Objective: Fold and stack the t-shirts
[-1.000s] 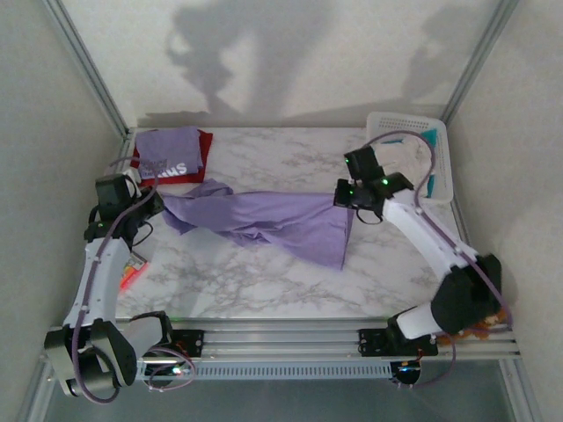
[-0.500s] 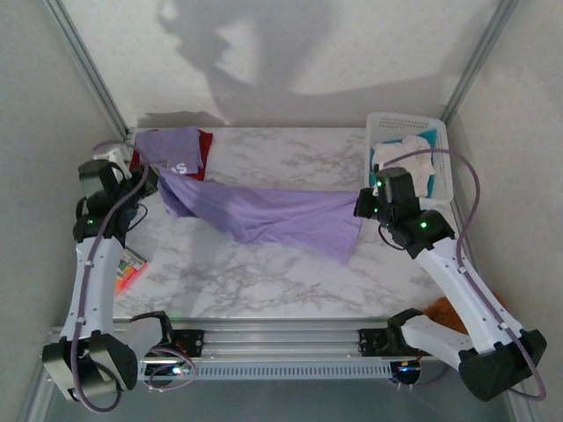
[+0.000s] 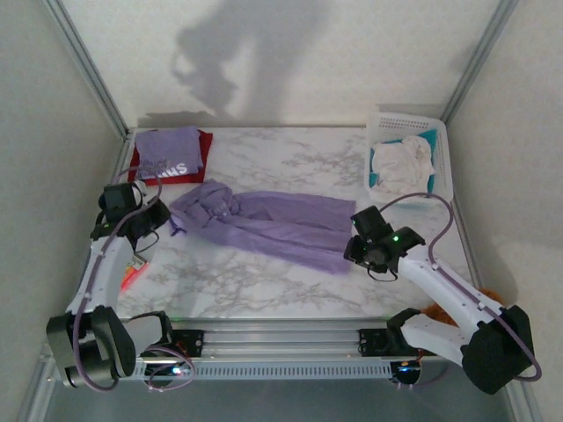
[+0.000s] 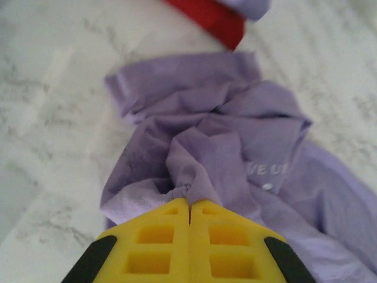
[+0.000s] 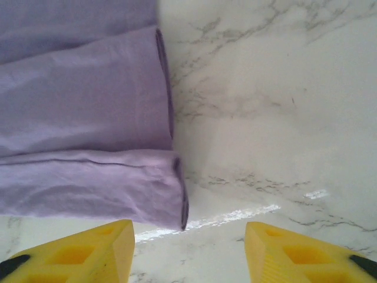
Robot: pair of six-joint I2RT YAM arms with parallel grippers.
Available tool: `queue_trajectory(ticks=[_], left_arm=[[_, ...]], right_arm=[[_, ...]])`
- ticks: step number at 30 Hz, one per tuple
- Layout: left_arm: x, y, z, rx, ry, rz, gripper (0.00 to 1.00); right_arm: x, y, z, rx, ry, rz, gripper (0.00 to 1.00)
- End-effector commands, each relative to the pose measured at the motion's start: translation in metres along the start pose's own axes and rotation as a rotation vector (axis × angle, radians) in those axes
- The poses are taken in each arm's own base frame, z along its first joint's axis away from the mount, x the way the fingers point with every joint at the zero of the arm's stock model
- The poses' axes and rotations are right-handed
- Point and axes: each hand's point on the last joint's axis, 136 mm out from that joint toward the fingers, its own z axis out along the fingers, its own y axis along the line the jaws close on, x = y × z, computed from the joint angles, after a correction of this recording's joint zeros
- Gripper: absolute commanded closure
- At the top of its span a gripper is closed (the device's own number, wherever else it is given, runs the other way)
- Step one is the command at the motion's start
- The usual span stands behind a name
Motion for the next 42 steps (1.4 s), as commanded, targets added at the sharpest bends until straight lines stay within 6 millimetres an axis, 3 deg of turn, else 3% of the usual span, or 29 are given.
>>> queue_trajectory(ticks=[1, 4, 8, 14, 26, 31, 36, 39, 42], left_arm=[[-0.005, 0.004, 0.003, -0.016, -0.004, -0.016, 1.00], [-0.010, -0.001, 0.005, 0.006, -0.018, -0.020, 1.00], [-0.011, -0.005, 0.007, 0.021, -0.009, -0.016, 1.00], [-0.006, -0.003, 0.007, 0.026, -0.009, -0.017, 1.00], [-0.002, -0.003, 0.008, 0.032, -0.005, -0.020, 1.00], [-0.004, -0.005, 0.007, 0.038, -0.008, -0.016, 1.00], [-0.009, -0.009, 0.002, 0.046, -0.022, -0.006, 1.00], [-0.027, -0.025, -0.011, 0.085, -0.075, 0.021, 1.00], [-0.068, -0.055, -0.046, 0.153, -0.237, 0.075, 1.00]], right_arm=[[-0.027, 0.005, -0.010, -0.016, -0.049, 0.023, 0.48], [-0.030, 0.015, 0.008, -0.071, 0.015, 0.025, 0.52], [-0.020, 0.031, 0.030, -0.116, 0.117, 0.000, 0.55], [-0.009, 0.010, 0.050, -0.004, 0.164, 0.007, 0.56], [0.002, 0.008, 0.079, 0.004, 0.225, 0.010, 0.60], [-0.003, 0.011, 0.083, -0.012, 0.216, 0.009, 0.68], [-0.019, 0.017, 0.065, -0.038, 0.141, -0.011, 0.99], [-0.050, 0.019, 0.024, -0.056, -0.018, -0.015, 1.00], [-0.087, 0.026, -0.036, -0.104, -0.233, -0.039, 1.00]])
